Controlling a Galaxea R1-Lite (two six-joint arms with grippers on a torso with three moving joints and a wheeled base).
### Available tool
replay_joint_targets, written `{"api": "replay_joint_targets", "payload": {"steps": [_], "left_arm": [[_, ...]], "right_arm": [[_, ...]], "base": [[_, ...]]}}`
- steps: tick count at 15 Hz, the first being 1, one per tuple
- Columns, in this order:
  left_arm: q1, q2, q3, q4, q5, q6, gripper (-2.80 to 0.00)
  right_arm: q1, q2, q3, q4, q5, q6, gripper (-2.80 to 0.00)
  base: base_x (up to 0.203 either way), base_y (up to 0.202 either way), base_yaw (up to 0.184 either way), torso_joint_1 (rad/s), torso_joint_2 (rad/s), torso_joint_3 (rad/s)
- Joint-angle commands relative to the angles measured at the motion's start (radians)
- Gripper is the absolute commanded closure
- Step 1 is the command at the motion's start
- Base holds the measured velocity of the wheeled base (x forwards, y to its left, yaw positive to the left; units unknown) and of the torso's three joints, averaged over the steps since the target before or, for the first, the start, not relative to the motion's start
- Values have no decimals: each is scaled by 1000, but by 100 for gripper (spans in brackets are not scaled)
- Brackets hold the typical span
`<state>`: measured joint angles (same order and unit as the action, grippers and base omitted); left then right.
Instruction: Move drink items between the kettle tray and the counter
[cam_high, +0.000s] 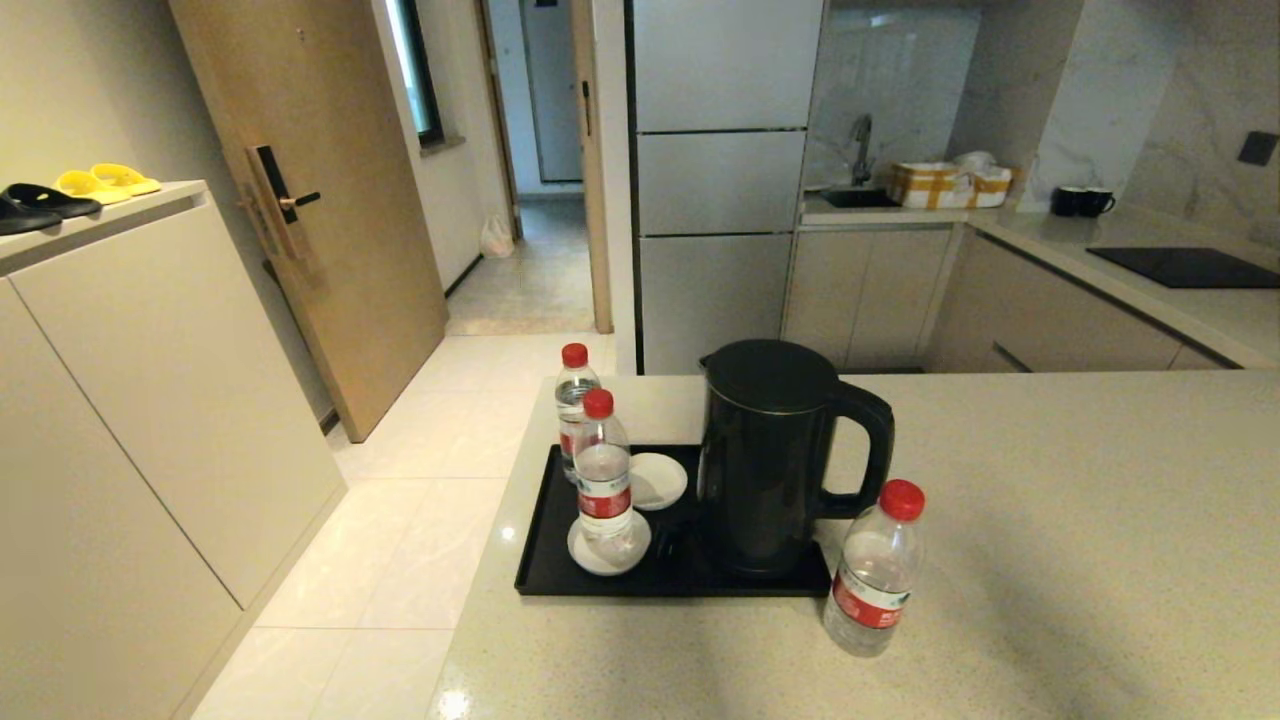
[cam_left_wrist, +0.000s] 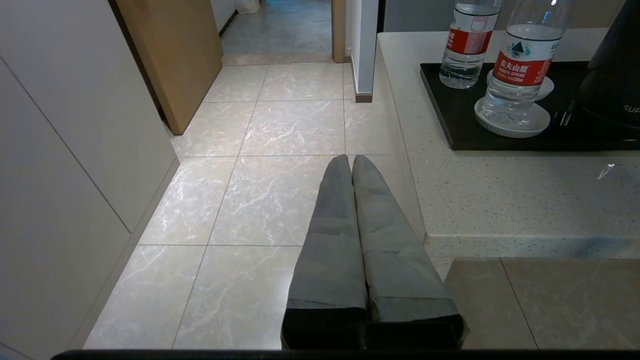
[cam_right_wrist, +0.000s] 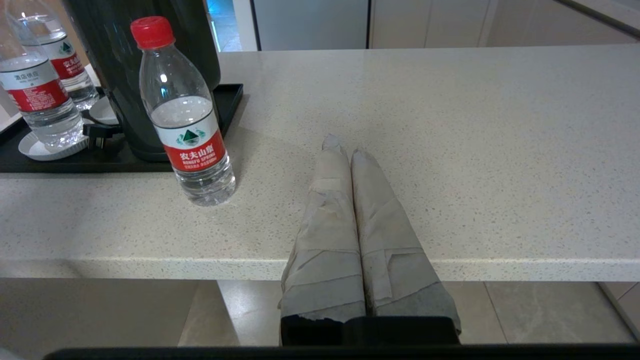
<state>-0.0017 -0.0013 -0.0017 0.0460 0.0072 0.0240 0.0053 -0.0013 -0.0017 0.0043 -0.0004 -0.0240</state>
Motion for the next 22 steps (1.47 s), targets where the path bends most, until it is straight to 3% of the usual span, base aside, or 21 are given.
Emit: {"api": "replay_joint_targets", "payload": {"steps": [1,22], "left_arm": [[0,1,0,0,0,1,0],[0,1,0,2,0,2,0]], "right_arm": [[1,1,0,0,0,-1,0],[1,2,0,0,0,-1,0]], "base": [[0,0,0,0,0,0],[0,0,0,0,0,0]]}}
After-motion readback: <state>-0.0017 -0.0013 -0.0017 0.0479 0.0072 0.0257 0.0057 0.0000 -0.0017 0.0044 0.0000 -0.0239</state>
